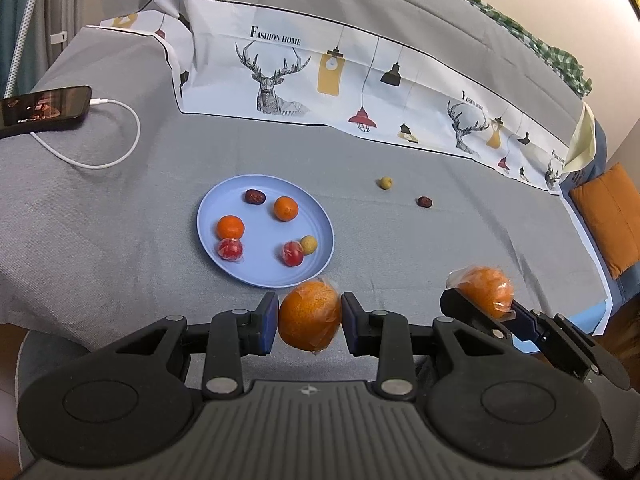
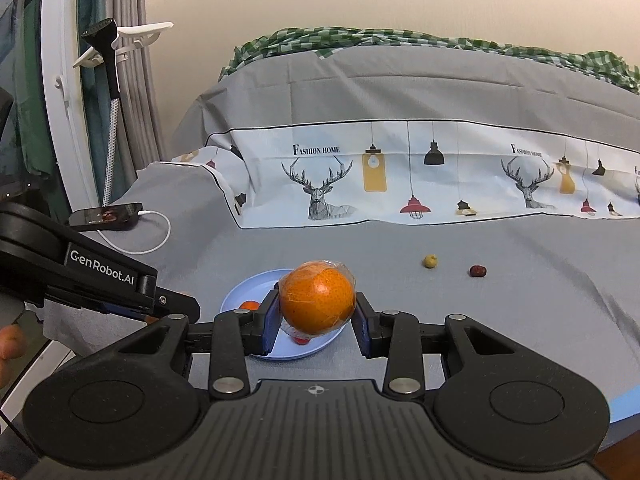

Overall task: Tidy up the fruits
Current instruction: 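Carry the orange in the left tool while the right tool carries its orange over the plate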

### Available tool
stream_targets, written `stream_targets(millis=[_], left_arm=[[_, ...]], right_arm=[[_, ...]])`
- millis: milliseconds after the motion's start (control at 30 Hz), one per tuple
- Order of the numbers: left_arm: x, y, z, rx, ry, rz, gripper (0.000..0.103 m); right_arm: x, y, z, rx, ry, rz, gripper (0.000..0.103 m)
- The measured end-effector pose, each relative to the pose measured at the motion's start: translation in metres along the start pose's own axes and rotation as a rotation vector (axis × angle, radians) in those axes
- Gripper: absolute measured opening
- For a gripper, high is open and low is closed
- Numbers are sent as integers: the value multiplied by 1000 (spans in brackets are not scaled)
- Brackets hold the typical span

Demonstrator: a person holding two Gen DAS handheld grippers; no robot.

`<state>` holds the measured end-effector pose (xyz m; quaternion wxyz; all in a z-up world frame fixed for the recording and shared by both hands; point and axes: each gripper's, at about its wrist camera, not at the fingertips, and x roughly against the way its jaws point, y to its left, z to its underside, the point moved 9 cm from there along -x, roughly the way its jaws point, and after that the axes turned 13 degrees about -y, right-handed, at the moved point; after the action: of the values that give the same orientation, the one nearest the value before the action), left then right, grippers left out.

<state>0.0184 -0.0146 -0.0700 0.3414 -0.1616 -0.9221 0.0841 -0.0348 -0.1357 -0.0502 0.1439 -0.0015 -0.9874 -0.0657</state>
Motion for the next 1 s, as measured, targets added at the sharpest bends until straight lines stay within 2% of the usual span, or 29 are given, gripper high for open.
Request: stream_targets(millis=[333, 733, 1000], left_arm=[[-4, 0, -1, 9, 5, -1, 37], [-12, 13, -9, 28, 2, -36, 37], [-30, 31, -22, 56, 0, -67, 37]], right_arm=[[-5, -2, 1, -8, 10, 5, 39], [-15, -1, 9, -14, 32, 2, 39], [-33, -1, 15, -4, 60, 4, 39]])
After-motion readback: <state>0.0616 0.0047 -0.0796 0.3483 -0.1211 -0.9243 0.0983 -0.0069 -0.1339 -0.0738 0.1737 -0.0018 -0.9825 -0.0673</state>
